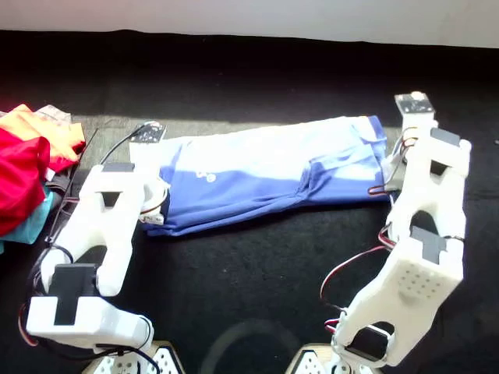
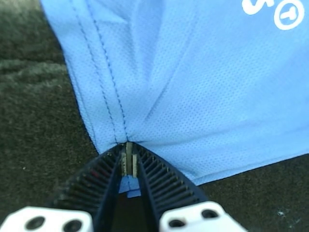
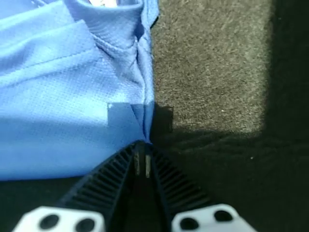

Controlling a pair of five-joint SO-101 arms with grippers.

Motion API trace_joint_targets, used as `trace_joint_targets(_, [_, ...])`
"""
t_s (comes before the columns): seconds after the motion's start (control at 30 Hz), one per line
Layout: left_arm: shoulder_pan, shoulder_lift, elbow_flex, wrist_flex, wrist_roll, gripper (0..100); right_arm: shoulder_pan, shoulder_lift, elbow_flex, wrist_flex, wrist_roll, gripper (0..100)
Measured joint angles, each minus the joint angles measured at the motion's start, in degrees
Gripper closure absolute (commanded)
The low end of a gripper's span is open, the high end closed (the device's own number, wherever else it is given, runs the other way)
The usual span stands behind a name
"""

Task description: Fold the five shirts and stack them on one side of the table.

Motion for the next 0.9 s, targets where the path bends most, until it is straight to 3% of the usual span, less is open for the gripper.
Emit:
trace_joint_targets(0.17, [0.6, -3.1, -10.0, 14.1, 0.0, 98, 0.3, -11.8, 0.0, 3.6, 0.0, 99.3])
trace_joint_targets(0.33, [-0.6, -6.8, -23.3, 24.1, -0.2, 81, 1.3, -23.3, 0.0, 10.9, 0.0, 99.3])
trace_joint_targets(0.43, [-2.4, -5.5, -25.8, 24.6, 0.4, 73, 2.4, -27.3, -0.1, 17.1, 0.0, 99.3])
trace_joint_targets(0.63, [-4.0, 7.9, -29.8, 22.3, 8.2, 74, 7.0, -30.2, -0.1, 22.4, 0.0, 99.3])
trace_joint_targets(0.9, [-4.8, 25.4, -43.7, 22.5, 9.0, 74, 17.0, -31.4, 14.7, 15.3, 0.2, 99.3])
